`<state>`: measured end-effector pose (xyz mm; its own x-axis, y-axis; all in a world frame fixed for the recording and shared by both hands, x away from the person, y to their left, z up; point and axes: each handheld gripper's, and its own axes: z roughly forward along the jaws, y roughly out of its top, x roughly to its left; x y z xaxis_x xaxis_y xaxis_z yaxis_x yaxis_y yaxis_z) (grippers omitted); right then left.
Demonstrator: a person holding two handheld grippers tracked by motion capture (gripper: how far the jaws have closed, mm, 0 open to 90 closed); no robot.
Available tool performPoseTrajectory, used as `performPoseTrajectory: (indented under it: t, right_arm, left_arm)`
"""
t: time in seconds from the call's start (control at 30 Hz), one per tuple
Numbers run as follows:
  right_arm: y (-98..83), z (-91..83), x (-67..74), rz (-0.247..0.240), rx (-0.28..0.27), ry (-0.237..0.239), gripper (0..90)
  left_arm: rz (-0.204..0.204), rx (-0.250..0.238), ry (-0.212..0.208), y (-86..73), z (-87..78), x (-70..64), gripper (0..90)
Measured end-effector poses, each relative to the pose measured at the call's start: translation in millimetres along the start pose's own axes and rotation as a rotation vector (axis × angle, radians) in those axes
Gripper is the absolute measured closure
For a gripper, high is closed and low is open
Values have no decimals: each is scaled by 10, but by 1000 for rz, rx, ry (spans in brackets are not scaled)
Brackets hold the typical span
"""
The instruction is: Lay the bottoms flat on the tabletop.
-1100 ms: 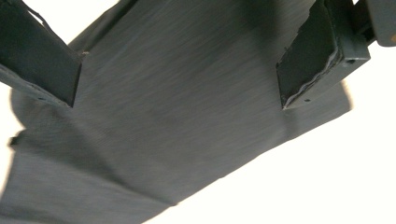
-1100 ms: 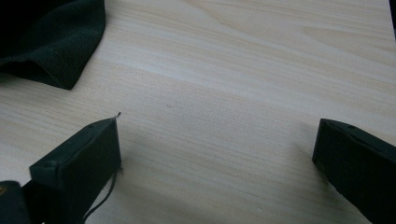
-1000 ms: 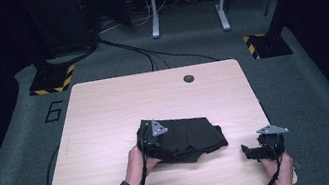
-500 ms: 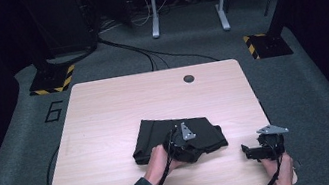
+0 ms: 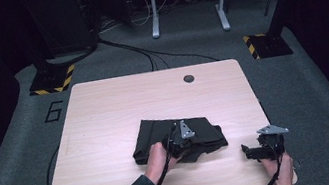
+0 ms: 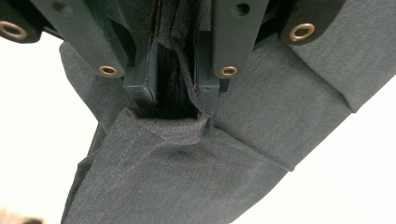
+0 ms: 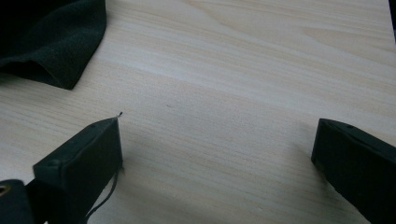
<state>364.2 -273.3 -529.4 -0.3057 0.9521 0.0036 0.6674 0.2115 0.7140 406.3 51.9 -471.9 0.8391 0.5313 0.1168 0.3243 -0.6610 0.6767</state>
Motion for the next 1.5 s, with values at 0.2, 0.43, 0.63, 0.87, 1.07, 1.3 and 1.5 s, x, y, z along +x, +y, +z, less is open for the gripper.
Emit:
performPoseTrajectory:
  t: [0.2, 0.43, 0.63, 0.87, 1.07, 1.3, 1.5]
  right_arm:
    - [0, 0, 0, 1, 0, -1, 14]
    - [0, -1, -2, 1, 0, -1, 15]
    - [0, -1, 0, 4, -1, -2, 16]
    - [0, 0, 1, 6, -4, -1, 18]
    - [-1, -1, 1, 7, -4, -3, 19]
    - [2, -1, -2, 8, -3, -8, 19]
    - [3, -1, -2, 9, -3, -7, 19]
  left_arm:
    - [-11, -38, 7, 42, -128, 79, 754]
    - [-31, -88, 28, 88, -324, 218, 756]
    - [-84, -144, 68, 74, -546, 390, 757]
    - [-126, -203, 114, 33, -785, 542, 756]
    - [-189, -271, 165, -99, -1057, 708, 756]
    - [-245, -316, 242, -315, -1379, 895, 756]
    - [-338, -356, 276, -623, -1611, 1106, 754]
